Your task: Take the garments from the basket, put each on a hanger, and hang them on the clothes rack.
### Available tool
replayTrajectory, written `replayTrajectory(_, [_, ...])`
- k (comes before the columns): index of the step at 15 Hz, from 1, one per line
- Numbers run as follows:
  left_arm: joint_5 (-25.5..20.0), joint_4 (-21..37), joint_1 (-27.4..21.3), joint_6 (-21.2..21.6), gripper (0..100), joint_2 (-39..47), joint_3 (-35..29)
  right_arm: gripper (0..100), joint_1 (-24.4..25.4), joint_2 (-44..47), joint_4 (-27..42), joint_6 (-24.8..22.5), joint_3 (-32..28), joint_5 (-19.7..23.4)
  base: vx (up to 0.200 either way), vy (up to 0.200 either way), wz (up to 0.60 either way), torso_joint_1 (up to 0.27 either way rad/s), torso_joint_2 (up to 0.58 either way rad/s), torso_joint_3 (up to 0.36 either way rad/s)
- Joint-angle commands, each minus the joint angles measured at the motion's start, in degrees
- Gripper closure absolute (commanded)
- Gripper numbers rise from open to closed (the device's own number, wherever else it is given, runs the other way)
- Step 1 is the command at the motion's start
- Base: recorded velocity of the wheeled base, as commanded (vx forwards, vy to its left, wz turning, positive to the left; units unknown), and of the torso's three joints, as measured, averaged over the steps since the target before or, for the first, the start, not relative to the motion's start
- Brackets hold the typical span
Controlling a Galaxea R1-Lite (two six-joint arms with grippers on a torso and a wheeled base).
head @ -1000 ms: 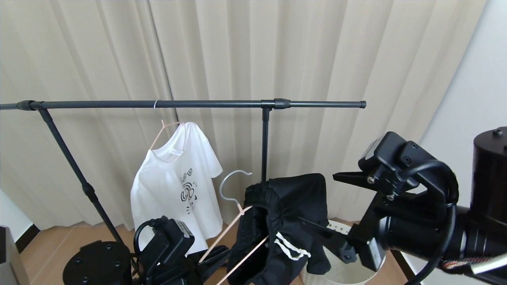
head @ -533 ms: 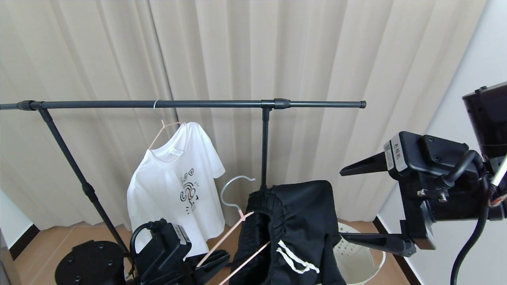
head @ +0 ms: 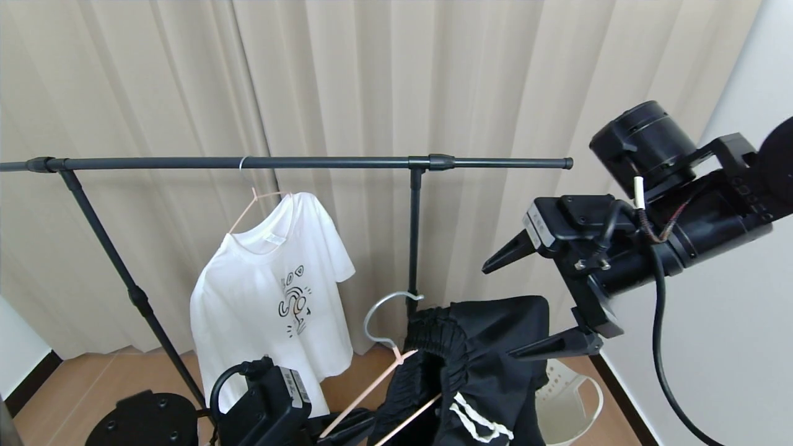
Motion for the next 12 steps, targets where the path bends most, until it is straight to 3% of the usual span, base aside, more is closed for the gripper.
replayTrajectory(1, [0.03, -0.06, -0.72, -0.01, 100, 0.22, 0.00, 0, 0.57, 4.86, 0.44, -0.17, -2.03, 0.12, 0.000, 0.000, 0.00, 0.000, 0.00, 0.000])
replayTrajectory(12, [0.03, -0.06, -1.69, 0.08, 100, 0.83, 0.00, 0, 6.89, 7.67, 1.23, 1.76, -1.95, 0.12, 0.000, 0.000, 0.00, 0.000, 0.00, 0.000])
